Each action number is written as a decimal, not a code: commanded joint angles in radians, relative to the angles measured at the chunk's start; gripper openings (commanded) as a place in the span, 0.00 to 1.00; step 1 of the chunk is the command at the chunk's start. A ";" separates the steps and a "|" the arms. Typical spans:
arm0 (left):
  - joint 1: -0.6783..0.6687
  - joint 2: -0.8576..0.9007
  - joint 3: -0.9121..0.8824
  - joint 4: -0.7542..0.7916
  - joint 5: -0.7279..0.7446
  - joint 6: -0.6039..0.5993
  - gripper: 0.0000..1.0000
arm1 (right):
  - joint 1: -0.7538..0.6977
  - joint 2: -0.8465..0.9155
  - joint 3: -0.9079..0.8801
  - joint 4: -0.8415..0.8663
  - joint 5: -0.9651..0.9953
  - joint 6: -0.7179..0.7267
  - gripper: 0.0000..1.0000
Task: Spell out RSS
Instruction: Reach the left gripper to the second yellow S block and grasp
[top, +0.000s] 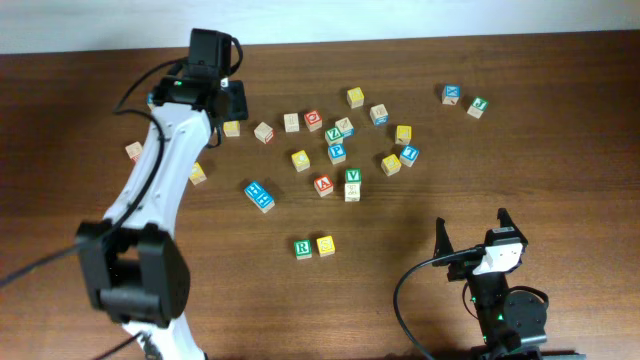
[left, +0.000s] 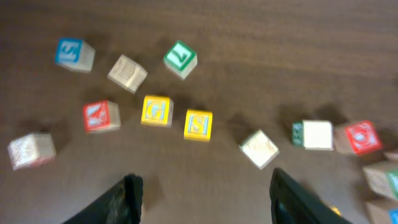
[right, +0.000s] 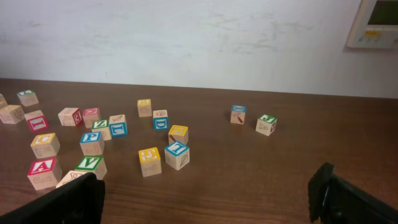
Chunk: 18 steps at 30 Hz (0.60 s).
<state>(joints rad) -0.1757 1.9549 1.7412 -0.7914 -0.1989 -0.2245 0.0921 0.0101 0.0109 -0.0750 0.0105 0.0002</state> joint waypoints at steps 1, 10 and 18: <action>0.007 0.110 0.008 0.064 -0.052 0.063 0.57 | -0.008 -0.006 -0.005 -0.007 0.009 0.008 0.98; 0.048 0.256 0.008 0.119 0.027 0.063 0.54 | -0.008 -0.006 -0.005 -0.007 0.009 0.008 0.98; 0.048 0.319 0.008 0.156 0.072 0.063 0.49 | -0.008 -0.006 -0.005 -0.007 0.009 0.008 0.98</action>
<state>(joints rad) -0.1303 2.2158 1.7412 -0.6426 -0.1680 -0.1749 0.0921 0.0101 0.0109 -0.0750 0.0105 0.0006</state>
